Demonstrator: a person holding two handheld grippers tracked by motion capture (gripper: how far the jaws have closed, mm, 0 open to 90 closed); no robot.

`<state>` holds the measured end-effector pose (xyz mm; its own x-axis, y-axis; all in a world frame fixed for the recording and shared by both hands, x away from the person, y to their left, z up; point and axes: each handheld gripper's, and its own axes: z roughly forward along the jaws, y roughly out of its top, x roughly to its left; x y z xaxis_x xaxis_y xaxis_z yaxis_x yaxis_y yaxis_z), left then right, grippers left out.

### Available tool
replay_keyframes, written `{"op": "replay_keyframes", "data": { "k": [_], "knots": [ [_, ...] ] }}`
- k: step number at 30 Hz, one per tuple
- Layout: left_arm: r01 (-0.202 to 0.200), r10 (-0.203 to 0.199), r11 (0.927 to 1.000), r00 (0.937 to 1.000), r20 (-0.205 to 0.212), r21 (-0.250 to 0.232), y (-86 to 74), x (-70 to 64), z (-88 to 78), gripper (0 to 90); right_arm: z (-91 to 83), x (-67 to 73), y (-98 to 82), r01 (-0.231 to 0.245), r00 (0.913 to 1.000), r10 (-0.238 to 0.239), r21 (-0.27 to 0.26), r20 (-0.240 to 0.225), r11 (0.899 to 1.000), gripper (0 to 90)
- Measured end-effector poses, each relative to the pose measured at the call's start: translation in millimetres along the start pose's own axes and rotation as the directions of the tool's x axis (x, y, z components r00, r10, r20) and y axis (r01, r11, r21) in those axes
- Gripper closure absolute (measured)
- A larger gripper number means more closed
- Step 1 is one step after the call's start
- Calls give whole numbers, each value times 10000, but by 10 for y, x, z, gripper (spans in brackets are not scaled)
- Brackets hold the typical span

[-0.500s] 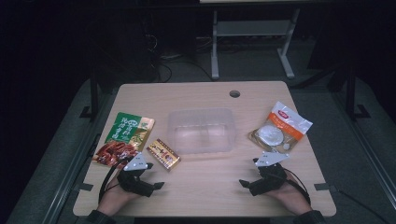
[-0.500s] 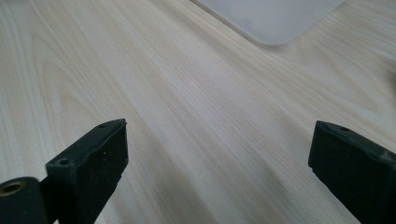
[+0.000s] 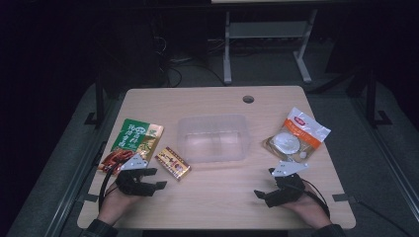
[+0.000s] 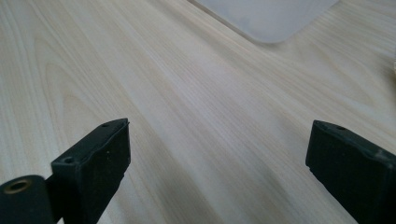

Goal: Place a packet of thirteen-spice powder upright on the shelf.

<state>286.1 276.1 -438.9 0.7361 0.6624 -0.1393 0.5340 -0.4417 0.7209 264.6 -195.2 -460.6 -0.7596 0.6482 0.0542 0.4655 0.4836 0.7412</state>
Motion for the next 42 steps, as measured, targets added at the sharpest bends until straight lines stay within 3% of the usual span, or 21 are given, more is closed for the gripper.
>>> {"op": "replay_keyframes", "data": {
  "k": [6, 17, 24, 31, 35, 38, 42],
  "knots": [
    [204, -212, 9996, 9992, -337, -214, 71, 91, -34, 476, -7, 12, 1, 23, 10000, -23, -82, -32, 10000, 62],
    [404, -416, 9990, 9960, -796, -171, 203, 290, -48, 862, 5, 10, 14, 75, 9999, -76, -121, -71, 9999, 62],
    [204, -238, 9994, 9924, -1208, -288, 335, 431, 4, 895, 15, 10, 17, 98, 9999, -99, -93, -120, 9999, 62],
    [354, -396, 9988, 9903, -1330, -343, 405, 550, 110, 896, -5, 11, -2, 20, 10000, -21, -146, -51, 9999, 62],
    [460, -499, 9985, 9875, -1494, -296, 442, 603, 200, 897, -24, 17, -19, -43, 10000, 42, -179, -49, 9998, 62],
    [274, -308, 9994, 9823, -1846, -208, 485, 657, 290, 897, -35, -2, -34, 4, 10000, -4, -199, -31, 9998, 64],
    [479, -501, 9987, 9788, -1985, -160, 460, 706, 389, 897, -31, -16, 0, 40, 10000, -41, -320, -7, 9995, 65]
  ]
}}
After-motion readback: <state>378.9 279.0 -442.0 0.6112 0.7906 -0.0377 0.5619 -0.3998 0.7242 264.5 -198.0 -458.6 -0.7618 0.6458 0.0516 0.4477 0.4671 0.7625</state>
